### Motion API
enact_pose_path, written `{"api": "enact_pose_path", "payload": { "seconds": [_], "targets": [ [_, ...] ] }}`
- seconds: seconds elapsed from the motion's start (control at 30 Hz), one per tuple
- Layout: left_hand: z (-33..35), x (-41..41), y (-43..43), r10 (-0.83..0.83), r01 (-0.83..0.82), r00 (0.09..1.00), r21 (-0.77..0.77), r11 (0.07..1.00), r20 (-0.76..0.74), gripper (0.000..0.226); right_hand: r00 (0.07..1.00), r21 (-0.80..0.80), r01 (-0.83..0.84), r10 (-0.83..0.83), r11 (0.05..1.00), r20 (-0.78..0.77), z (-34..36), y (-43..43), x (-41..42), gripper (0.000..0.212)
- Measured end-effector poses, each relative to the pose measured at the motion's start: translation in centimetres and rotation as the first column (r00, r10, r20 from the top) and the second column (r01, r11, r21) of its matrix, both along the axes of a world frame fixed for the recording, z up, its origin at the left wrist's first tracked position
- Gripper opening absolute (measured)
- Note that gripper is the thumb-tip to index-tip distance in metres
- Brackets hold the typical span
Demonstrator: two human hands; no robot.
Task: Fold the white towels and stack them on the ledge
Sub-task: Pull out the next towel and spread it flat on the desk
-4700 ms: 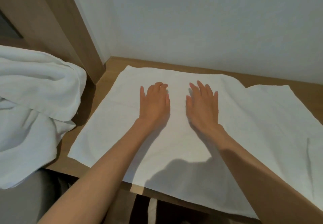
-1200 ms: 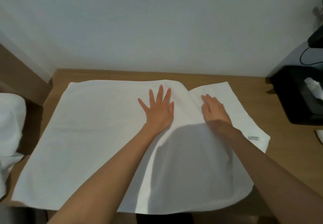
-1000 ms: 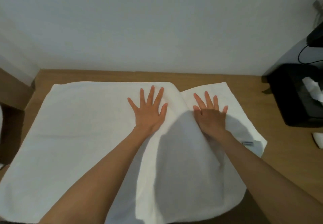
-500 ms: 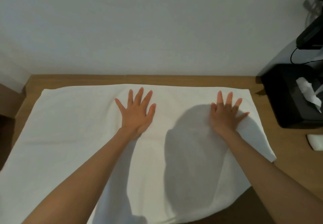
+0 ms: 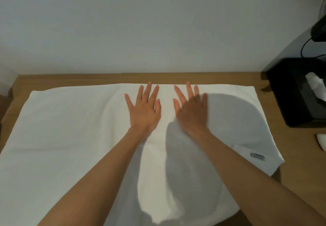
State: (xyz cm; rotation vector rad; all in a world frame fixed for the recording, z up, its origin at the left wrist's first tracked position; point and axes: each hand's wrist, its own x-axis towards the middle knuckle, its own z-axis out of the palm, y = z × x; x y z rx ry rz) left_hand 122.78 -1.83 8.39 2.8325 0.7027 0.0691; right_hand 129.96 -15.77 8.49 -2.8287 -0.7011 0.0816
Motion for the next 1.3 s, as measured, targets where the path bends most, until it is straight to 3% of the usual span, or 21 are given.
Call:
{"api": "enact_pose_path", "payload": {
  "seconds": [0.37, 0.53, 0.73, 0.97, 1.1, 1.3],
  "targets": [
    [0.5, -0.1, -0.4, 0.004, -0.004, 1.000, -0.010, 1.000, -0.011, 0.052, 0.951, -0.146, 0.303, -0.308, 0.942, -0.012, 0.7, -11.5, 6.3, 0.063],
    [2.0, 0.1, -0.7, -0.011, 0.010, 0.992, -0.010, 1.000, -0.123, 0.052, 0.931, -0.237, 0.286, -0.328, 0.928, -0.159, 2.4, -10.9, 7.2, 0.060],
    [4.4, -3.4, -4.3, -0.052, 0.051, 0.998, -0.054, 0.997, -0.020, 0.053, 0.980, -0.073, 0.163, -0.170, 0.984, -0.106, 4.5, -5.8, 1.2, 0.054],
    [2.1, -9.4, -7.1, -0.041, 0.032, 0.995, -0.096, 0.995, -0.091, 0.054, 0.990, 0.001, 0.017, -0.017, 1.000, -0.138, 1.9, -3.1, -8.8, 0.053],
    [1.0, -10.3, -6.8, -0.026, 0.026, 0.999, -0.024, 0.999, -0.035, 0.055, 0.998, -0.012, 0.047, -0.048, 0.999, -0.051, 0.9, -4.7, -10.4, 0.050],
    [0.3, -10.4, -6.7, -0.028, 0.028, 1.000, -0.052, 0.998, -0.011, 0.055, 0.966, -0.035, 0.252, -0.253, 0.967, -0.047, 0.8, -11.8, -10.4, 0.055]
  ]
}}
